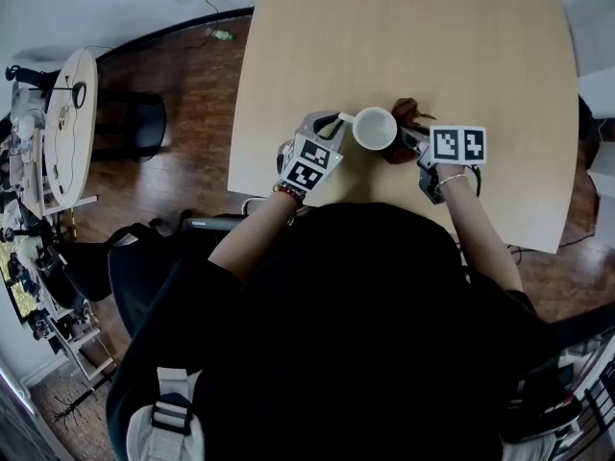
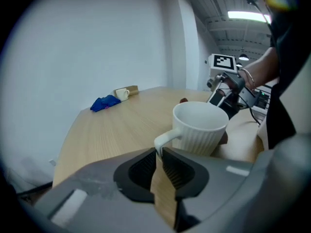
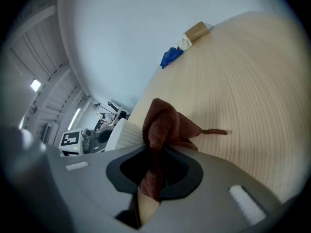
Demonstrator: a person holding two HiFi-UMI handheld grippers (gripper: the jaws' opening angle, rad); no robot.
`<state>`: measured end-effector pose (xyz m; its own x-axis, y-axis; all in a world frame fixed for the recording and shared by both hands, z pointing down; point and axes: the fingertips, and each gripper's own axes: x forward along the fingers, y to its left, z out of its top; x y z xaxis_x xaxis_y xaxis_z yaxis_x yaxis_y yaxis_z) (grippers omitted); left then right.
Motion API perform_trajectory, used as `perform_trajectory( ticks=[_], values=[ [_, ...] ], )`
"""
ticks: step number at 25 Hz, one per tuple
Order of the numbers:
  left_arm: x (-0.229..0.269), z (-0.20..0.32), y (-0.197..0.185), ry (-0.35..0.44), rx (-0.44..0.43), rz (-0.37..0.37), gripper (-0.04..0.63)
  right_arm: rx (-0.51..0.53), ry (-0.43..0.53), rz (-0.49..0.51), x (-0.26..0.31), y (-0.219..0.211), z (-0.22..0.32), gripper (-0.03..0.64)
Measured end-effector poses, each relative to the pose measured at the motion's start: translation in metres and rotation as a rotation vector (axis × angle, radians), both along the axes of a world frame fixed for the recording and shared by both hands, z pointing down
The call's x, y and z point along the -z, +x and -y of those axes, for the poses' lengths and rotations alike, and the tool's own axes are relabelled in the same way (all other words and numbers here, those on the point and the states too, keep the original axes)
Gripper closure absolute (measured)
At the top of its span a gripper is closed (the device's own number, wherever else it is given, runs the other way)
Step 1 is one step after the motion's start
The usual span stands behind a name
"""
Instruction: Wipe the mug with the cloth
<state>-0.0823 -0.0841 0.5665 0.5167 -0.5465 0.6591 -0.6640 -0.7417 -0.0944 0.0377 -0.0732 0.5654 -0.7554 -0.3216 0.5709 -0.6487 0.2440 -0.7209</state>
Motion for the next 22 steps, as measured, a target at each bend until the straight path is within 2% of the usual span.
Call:
perform_trajectory(
  ticks=[3,6,9,13,14,18,22],
  values=[
    [-0.002,-0.003,0.0,0.002,-0.046,0.022,0.557,-0.005,0.005,-0.011,-0.006,0.001,0.004,0.561],
    [0.001,-0.008,-0.002,-0.022,-0.066,-0.004,0.548,-0.012,-0.001,0.032,0.0,-0.001,0.004,0.561],
    [0.002,-0.011,-0.006,-0.043,-0.062,-0.026,0.549,-0.027,-0.002,0.143,0.024,-0.004,0.002,0.561],
    [0.0,-0.01,-0.008,-0.037,-0.03,-0.009,0.549,-0.073,-0.015,0.298,0.061,0.0,-0.013,0.561],
    [-0.001,-0.009,-0.008,-0.036,-0.025,-0.005,0.549,-0.091,-0.027,0.305,0.063,0.003,-0.018,0.561],
    [-0.001,-0.009,-0.007,-0.041,-0.019,0.01,0.549,-0.158,-0.083,0.226,0.05,0.016,-0.035,0.561],
    [-0.001,-0.011,-0.004,-0.061,-0.018,0.001,0.549,-0.166,-0.033,0.248,0.05,0.009,-0.026,0.561]
  ],
)
